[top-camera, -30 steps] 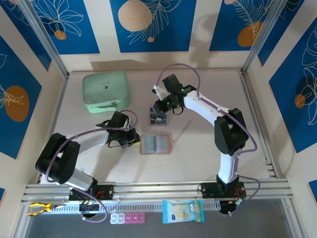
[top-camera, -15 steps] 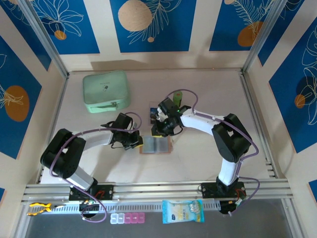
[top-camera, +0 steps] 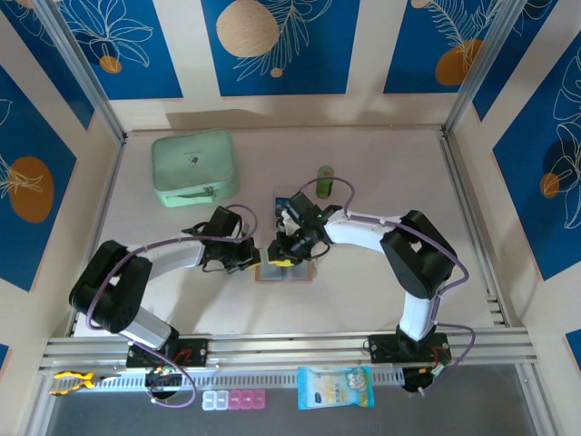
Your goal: Take the credit cards out of the card holder
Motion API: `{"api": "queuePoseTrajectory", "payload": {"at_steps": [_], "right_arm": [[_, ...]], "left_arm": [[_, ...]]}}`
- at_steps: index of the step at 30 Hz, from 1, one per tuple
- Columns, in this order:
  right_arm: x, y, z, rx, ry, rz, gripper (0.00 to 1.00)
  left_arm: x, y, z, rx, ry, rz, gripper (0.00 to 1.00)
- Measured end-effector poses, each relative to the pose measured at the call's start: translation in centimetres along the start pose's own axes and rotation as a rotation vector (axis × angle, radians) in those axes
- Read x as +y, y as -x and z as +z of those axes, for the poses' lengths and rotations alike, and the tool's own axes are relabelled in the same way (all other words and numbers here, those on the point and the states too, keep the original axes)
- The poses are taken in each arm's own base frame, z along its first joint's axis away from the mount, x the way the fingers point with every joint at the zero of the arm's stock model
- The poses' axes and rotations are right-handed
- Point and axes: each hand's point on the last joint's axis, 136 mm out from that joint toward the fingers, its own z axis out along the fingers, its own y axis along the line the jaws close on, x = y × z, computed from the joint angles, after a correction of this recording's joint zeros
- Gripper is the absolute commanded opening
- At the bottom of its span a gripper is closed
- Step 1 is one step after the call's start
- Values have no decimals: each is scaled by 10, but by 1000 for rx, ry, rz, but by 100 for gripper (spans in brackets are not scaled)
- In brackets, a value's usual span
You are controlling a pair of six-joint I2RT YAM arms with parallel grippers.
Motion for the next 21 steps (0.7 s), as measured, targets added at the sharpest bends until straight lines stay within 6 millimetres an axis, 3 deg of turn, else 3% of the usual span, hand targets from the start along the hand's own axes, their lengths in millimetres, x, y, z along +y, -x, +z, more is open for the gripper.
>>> {"api": "queuePoseTrajectory", "payload": {"at_steps": [6, 21], "right_arm": [[-10, 0, 9, 17, -23, 26, 34], [-22, 1, 9, -1, -87, 44, 34]], "left_arm": [[9, -5, 5, 21, 23, -15, 5], [16, -9, 5, 37, 56, -7, 6]]}}
